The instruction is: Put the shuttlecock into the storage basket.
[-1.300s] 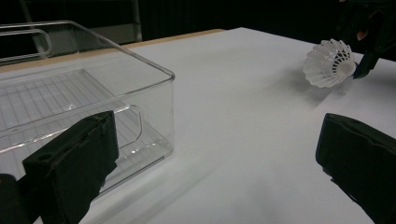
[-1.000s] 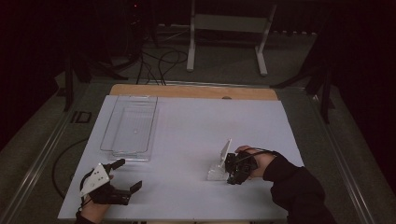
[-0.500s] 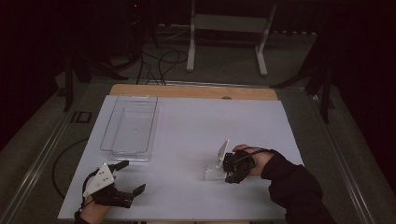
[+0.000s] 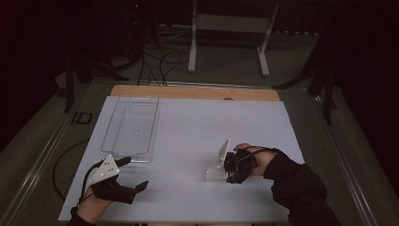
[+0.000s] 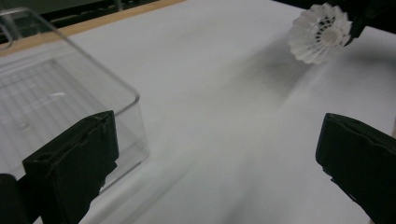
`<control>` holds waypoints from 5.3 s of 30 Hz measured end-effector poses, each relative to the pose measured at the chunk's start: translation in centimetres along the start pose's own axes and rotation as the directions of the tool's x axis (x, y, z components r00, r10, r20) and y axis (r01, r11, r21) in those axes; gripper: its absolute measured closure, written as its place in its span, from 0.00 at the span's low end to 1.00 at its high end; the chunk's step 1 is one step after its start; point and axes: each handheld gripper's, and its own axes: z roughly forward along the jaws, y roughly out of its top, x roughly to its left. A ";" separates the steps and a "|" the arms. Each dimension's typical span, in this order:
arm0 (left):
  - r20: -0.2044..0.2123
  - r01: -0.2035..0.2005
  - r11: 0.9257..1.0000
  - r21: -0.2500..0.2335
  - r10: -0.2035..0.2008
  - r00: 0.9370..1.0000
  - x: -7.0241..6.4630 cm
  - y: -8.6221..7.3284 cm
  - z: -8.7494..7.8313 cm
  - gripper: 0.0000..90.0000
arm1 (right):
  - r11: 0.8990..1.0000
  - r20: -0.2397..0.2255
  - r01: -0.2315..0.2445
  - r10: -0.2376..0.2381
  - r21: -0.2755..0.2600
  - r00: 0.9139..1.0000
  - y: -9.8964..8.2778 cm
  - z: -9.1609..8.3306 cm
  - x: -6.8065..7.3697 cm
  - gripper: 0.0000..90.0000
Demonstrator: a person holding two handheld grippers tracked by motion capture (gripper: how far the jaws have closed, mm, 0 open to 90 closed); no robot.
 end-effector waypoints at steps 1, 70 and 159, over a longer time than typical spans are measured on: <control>0.007 -0.007 1.000 0.003 0.007 1.000 -0.1 0.3 0.0 0.00 | 1.000 -0.001 0.005 -0.005 0.000 1.000 0.0 -0.1 0.0 0.73; 0.251 -0.224 0.930 0.290 0.152 0.956 -4.2 11.0 8.3 0.00 | 0.997 -0.023 0.076 -0.076 -0.015 0.997 1.5 0.1 2.1 0.73; 0.589 -0.324 0.771 0.548 -0.082 0.804 -5.6 11.3 17.4 1.00 | 0.982 0.036 0.182 -0.180 -0.050 0.983 2.9 0.0 4.1 0.73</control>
